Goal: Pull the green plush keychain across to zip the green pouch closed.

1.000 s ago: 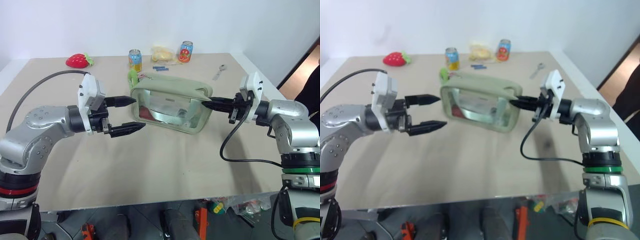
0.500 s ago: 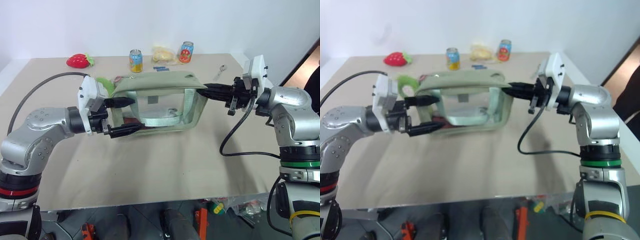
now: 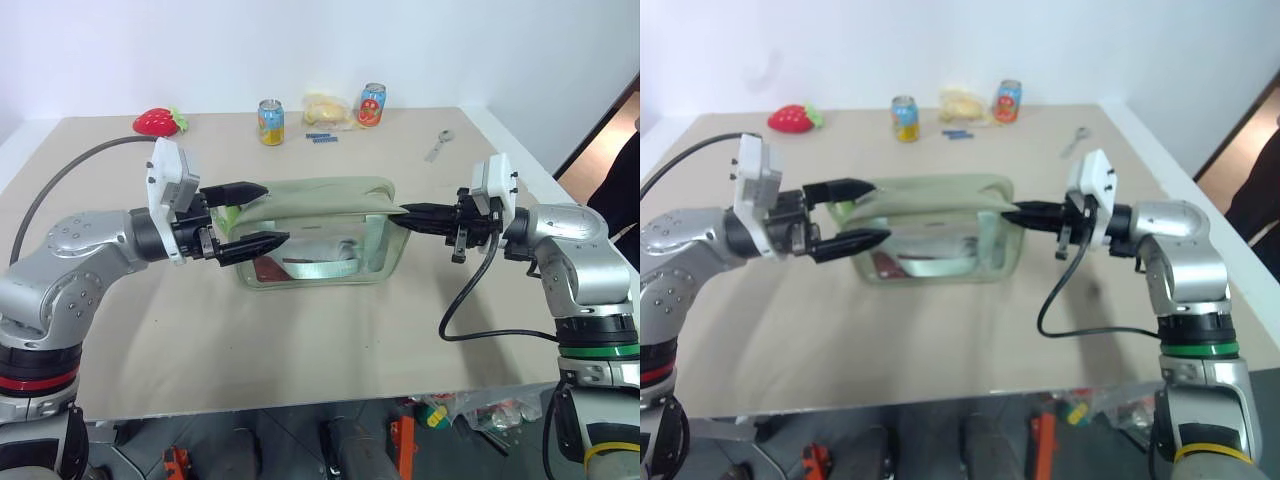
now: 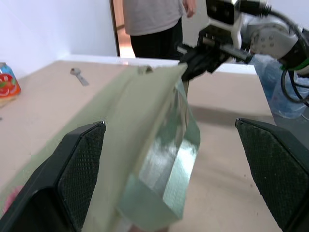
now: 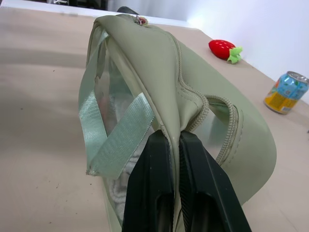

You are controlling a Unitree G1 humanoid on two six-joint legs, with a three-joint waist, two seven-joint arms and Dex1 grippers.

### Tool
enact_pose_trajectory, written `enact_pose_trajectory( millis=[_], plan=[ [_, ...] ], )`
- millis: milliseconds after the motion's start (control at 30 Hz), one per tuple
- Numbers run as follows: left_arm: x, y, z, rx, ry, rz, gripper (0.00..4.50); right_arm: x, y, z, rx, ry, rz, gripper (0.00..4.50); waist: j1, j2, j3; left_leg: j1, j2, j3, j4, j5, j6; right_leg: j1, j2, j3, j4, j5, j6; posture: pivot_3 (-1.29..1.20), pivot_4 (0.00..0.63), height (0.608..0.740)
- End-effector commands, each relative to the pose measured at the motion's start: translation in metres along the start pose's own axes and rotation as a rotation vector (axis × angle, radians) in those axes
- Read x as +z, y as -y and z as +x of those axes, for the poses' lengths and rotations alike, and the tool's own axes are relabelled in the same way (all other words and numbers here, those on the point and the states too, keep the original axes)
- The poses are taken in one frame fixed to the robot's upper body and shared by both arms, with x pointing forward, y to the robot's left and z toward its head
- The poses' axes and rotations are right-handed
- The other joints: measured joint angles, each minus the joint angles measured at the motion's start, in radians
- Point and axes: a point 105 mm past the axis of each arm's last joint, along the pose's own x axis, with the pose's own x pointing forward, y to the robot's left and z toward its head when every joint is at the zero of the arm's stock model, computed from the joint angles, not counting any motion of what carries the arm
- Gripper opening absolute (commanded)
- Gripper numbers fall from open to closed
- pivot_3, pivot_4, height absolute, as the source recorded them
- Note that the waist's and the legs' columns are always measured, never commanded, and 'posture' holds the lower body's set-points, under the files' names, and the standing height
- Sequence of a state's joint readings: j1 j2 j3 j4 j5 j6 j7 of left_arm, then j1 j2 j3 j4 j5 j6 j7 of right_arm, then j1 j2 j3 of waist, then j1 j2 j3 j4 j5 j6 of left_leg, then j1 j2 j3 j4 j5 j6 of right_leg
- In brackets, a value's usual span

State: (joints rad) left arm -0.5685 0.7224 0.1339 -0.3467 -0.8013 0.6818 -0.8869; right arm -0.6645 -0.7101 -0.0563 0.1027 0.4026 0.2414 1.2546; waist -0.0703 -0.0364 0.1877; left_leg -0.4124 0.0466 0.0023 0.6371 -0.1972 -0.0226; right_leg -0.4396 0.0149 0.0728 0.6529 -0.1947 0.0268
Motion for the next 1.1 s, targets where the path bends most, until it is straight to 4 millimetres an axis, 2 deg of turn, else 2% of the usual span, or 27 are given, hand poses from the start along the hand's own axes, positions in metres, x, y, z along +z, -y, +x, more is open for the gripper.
enact_pose_trajectory(
  millis=[33,100,167,233,333,400,600,833,1100],
  plan=[
    [0.016,0.000,-0.009,0.011,0.013,0.082,4.50,0.009,-0.003,0.001,0.011,0.021,-0.054,0.01,-0.002,0.000,0.000,0.000,0.000,0.000,0.000,0.000,0.000,0.000,0.000,0.000,0.000,0.000,0.000,0.00,0.150,0.740],
    [0.015,-0.006,-0.017,0.040,-0.003,0.092,4.50,0.008,-0.002,0.001,0.011,0.018,-0.055,0.01,-0.005,0.000,0.000,0.001,0.000,0.000,0.000,0.000,0.000,0.000,0.001,0.001,0.001,0.000,0.000,0.00,0.150,0.740],
    [0.016,-0.027,-0.033,0.164,-0.004,0.082,4.50,0.007,-0.002,0.000,0.010,0.014,-0.059,0.01,-0.005,0.000,0.000,0.002,0.000,0.000,0.000,0.000,0.000,0.000,0.001,0.001,0.002,0.000,-0.001,0.00,0.150,0.740],
    [0.015,-0.040,-0.044,0.247,-0.009,0.077,4.50,0.007,-0.001,0.000,0.010,0.012,-0.063,0.01,-0.005,0.000,0.000,0.003,0.001,0.000,0.000,0.000,0.000,0.000,0.001,0.001,0.003,-0.001,-0.001,0.00,0.150,0.740],
    [-0.010,-0.055,-0.068,0.384,-0.037,0.017,4.50,0.008,0.000,0.002,0.006,0.015,-0.066,0.01,-0.006,0.000,0.000,0.005,0.001,0.001,-0.001,0.000,0.000,0.001,0.001,0.001,0.004,-0.001,-0.002,0.00,0.150,0.740],
    [-0.023,-0.058,-0.077,0.434,-0.036,-0.012,4.50,0.009,0.000,0.003,0.006,0.017,-0.066,0.01,-0.006,0.000,0.000,0.005,0.001,0.001,-0.001,0.000,0.000,0.001,0.001,0.001,0.004,-0.001,-0.003,0.00,0.150,0.740],
    [-0.040,-0.070,-0.092,0.493,-0.031,-0.039,4.50,0.011,-0.001,0.004,0.010,0.019,-0.072,0.01,-0.003,-0.002,0.000,0.005,0.001,0.001,0.000,0.000,0.000,0.001,0.001,0.001,0.004,-0.002,-0.004,0.00,0.150,0.740],
    [-0.062,-0.074,-0.079,0.411,-0.003,-0.178,4.50,0.013,0.000,0.003,0.010,0.011,-0.083,0.01,-0.003,-0.002,0.000,0.005,0.001,0.002,-0.001,0.000,0.000,0.001,0.001,0.001,0.005,-0.001,-0.003,0.00,0.150,0.740],
    [-0.072,-0.087,-0.067,0.354,0.024,-0.252,4.50,0.014,0.000,0.001,0.008,0.002,-0.092,0.01,-0.004,-0.002,0.000,0.005,0.001,0.001,-0.001,0.000,0.000,0.001,0.001,0.001,0.006,-0.001,-0.003,0.00,0.150,0.740]
  ],
)
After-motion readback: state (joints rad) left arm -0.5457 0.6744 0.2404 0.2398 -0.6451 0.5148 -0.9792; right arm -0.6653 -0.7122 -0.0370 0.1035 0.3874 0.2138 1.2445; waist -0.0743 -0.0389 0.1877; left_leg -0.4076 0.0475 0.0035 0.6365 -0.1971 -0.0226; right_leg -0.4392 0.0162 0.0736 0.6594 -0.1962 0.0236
